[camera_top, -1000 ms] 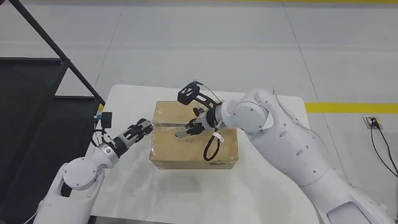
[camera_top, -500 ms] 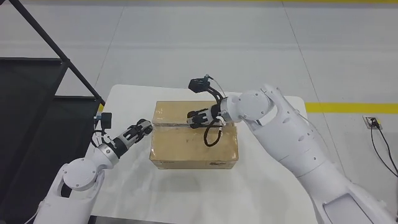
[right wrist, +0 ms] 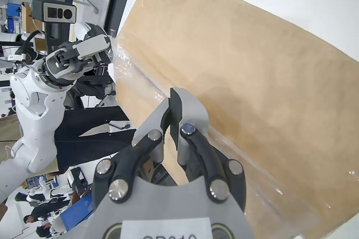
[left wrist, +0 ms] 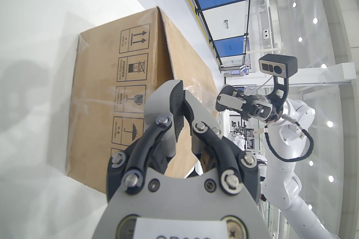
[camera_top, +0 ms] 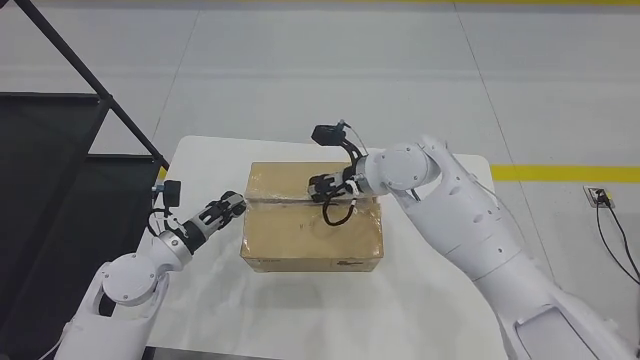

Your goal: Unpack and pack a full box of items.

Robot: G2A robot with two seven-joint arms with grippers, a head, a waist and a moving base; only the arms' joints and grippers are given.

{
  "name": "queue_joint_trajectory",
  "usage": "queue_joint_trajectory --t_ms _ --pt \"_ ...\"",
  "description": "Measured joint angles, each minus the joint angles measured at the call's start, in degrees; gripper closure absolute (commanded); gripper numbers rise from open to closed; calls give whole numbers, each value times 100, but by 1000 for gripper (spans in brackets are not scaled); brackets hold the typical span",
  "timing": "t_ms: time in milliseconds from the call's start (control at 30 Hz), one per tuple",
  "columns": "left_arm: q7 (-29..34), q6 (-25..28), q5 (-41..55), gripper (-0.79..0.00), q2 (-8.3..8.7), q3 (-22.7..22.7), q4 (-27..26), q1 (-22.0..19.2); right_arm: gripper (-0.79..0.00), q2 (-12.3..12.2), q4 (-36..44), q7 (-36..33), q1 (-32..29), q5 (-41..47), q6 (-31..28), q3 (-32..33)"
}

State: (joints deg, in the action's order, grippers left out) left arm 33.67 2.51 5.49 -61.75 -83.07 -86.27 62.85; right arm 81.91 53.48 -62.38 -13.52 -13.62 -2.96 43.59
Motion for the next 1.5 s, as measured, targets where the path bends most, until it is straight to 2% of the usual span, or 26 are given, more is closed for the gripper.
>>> queue_joint_trajectory --t_ms 100,667,700,767,800,833,1000,1033,1100,1133,1367,1500 --pt "-10 0 1 0 0 -5 4 -3 0 44 -67 -102 64 -120 118 -116" --pt "2 -24 -10 0 0 11 95 -80 0 206 -499 -74 134 -20 -50 -242" --pt "2 -27 -10 -18 0 11 97 -82 0 220 -539 -69 141 -5 -38 -252" --pt "5 -33 -9 -194 0 12 102 -85 0 250 -631 -67 169 22 -21 -270" --pt "6 -37 -9 -228 0 13 104 -86 0 262 -666 -65 181 34 -20 -276" --pt "7 -40 -8 -317 0 12 107 -86 0 273 -700 -62 193 44 -22 -280" --pt "-11 -56 2 -388 5 -21 143 -77 0 328 -848 -56 240 90 -39 -296" --pt "-21 -59 5 -471 6 -31 147 -73 0 335 -872 -55 246 96 -42 -297" --pt "-38 -61 11 -511 9 -54 154 -59 0 353 -925 -54 256 115 -61 -297" --pt "-45 -63 14 -570 10 -63 155 -53 0 361 -947 -54 260 121 -65 -298" --pt "-121 -67 9 -591 16 -124 158 4 0 415 -1123 -45 287 175 -117 -291" --pt "-236 -46 89 -643 16 -191 150 70 0 438 -1145 51 276 192 -140 -272"
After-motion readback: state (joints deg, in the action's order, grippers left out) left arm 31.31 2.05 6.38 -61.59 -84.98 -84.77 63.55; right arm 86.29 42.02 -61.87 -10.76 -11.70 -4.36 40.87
